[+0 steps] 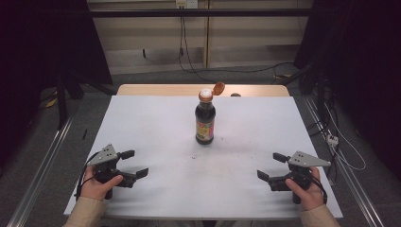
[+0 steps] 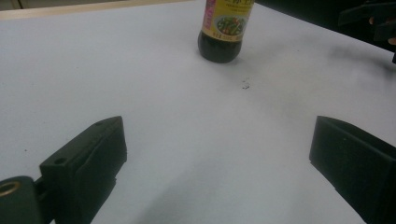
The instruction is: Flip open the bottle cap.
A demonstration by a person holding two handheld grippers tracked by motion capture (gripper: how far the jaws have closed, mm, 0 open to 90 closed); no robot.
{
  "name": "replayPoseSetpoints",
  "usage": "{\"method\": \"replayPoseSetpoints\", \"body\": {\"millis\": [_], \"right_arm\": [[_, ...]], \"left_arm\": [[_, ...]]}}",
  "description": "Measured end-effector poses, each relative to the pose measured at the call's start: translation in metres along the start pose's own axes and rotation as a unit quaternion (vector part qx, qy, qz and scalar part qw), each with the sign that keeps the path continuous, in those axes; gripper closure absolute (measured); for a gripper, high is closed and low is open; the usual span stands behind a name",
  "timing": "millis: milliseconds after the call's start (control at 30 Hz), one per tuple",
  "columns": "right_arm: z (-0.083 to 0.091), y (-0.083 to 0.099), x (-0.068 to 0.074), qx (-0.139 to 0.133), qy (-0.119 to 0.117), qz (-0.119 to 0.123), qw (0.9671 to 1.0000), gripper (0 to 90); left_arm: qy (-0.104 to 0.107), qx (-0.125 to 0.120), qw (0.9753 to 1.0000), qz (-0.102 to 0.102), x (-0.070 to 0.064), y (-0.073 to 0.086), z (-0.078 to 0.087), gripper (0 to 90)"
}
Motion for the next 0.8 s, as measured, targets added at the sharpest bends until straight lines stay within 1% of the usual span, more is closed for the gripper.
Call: {"method": "replayPoseSetpoints", "body": {"millis": [33,67,167,267,300,333,433,500,567,633,733,800], "right_arm": [[0.0003,0.0003,-0.0001,0.001,0.001,0.000,1.0000,4.8],[0.0006,0.0006,-0.0002,0.000,0.000,-0.001,1.0000,4.7],[0.0015,0.0017,-0.0003,0.000,0.001,-0.001,1.0000,4.8],[0.0024,0.0033,-0.0003,0.002,0.002,-0.003,1.0000,4.8],[0.0026,0.0039,-0.0006,0.003,0.001,-0.002,1.0000,4.8],[0.0027,0.0043,-0.0009,0.003,0.002,0.000,1.0000,4.8],[0.0029,0.0050,-0.0005,0.002,0.000,-0.002,1.0000,4.8],[0.0025,0.0056,0.0000,0.002,0.000,0.000,1.0000,5.0],[0.0021,0.0064,0.0008,0.003,-0.002,0.001,1.0000,5.0],[0.0018,0.0067,0.0009,0.004,0.002,0.005,1.0000,5.0],[0.0022,0.0066,0.0003,0.003,0.004,0.004,1.0000,5.0],[0.0020,0.0069,0.0001,0.005,0.008,0.010,0.9999,5.0]], "left_arm": [[0.003,-0.002,1.0000,0.002,-0.0005,0.0000,0.0005,3.8],[-0.002,-0.002,1.0000,-0.001,-0.0004,0.0000,0.0013,3.8],[-0.002,-0.003,1.0000,0.002,-0.0011,0.0013,0.0028,3.8],[-0.002,-0.002,1.0000,0.001,-0.0016,0.0025,0.0047,3.8],[0.000,-0.001,1.0000,0.000,-0.0016,0.0030,0.0053,3.8],[-0.002,-0.001,1.0000,0.000,-0.0019,0.0035,0.0056,3.8],[0.001,-0.001,1.0000,0.001,-0.0024,0.0048,0.0057,3.8],[-0.001,-0.003,1.0000,-0.002,-0.0025,0.0043,0.0058,3.8],[-0.002,-0.006,1.0000,0.001,-0.0035,0.0037,0.0054,3.8],[-0.002,-0.006,1.0000,0.000,-0.0038,0.0036,0.0052,3.8],[-0.002,-0.001,1.0000,-0.004,-0.0031,0.0043,0.0055,3.8],[-0.003,-0.003,1.0000,-0.003,-0.0033,0.0040,0.0058,3.8]]}}
Point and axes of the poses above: each handheld gripper's, and its own axes: z roughly backward along the jaws, y roughly out of its underside, x roughly to its left, the point moved 3 cm from there along -z, roughly forward along the jaws, and after that the axes turned 15 degrees about y, right-handed, at the moved point
